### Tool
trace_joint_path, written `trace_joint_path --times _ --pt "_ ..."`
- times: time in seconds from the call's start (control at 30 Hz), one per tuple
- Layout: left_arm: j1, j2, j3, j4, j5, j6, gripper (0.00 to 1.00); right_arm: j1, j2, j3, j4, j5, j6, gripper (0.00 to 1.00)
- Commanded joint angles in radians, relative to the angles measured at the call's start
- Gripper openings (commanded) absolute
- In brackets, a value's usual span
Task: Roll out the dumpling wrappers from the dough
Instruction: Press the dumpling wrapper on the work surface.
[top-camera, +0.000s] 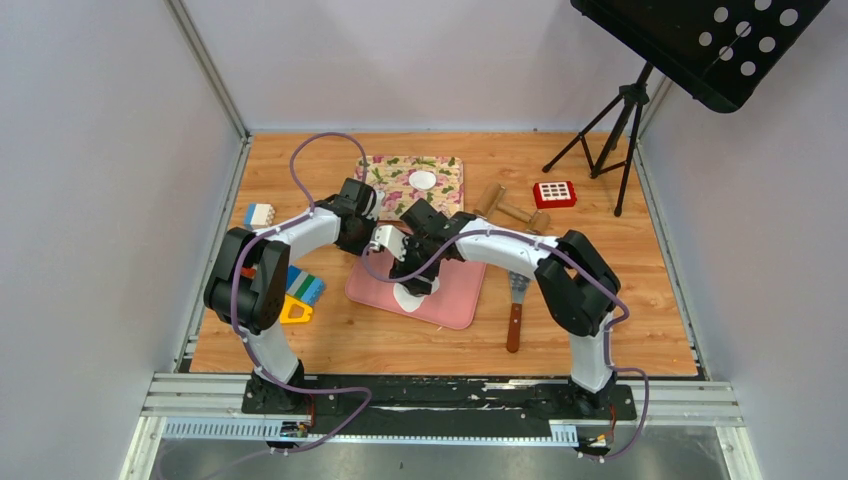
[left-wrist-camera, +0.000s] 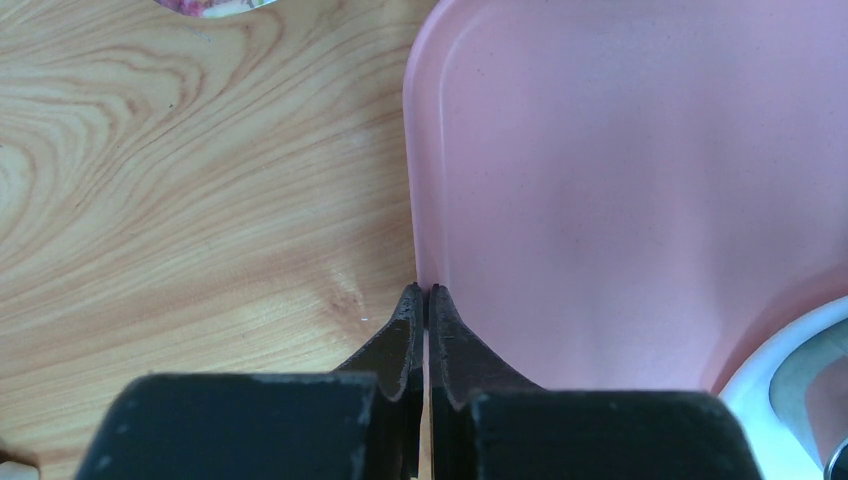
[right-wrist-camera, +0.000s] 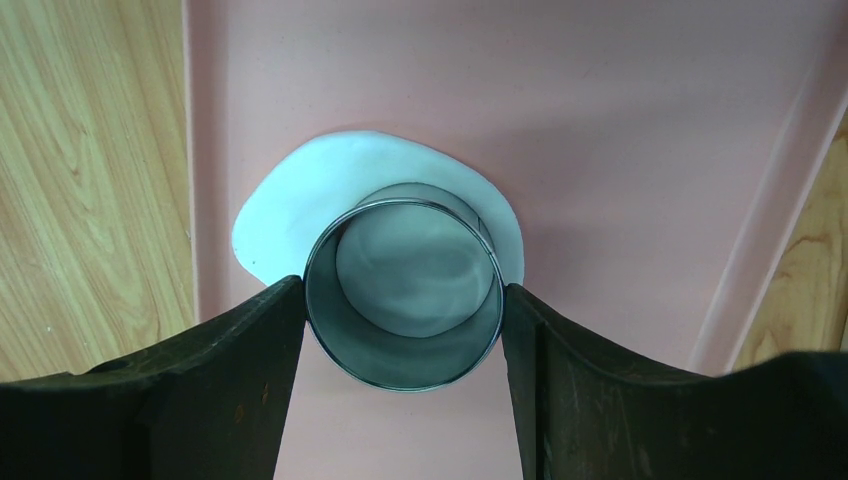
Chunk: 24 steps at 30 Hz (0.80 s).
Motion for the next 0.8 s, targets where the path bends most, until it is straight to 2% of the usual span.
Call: trace_joint_path --times 0.0,0.3,0.67,0.77 --pt "-0.014 0.067 -0.040 -0.057 0.037 -0.010 0.00 0.003 0.048 -0.102 -0.037 0.029 -0.037 0.46" --pt "-0.012 0.068 -0.040 -0.059 0.031 -0.010 0.00 -0.049 0.078 -0.066 -0.055 -0.025 -0.018 0.50" --pt "-0.012 0.069 -0.039 -0.058 0.031 -0.010 0.00 -0.078 0.046 0.000 -0.112 -0.007 -0.029 0.68" --pt "-0.012 0.068 -0.038 -0.058 0.031 -0.010 0.00 -0.078 0.011 0.006 -0.118 -0.015 -0.073 0.76"
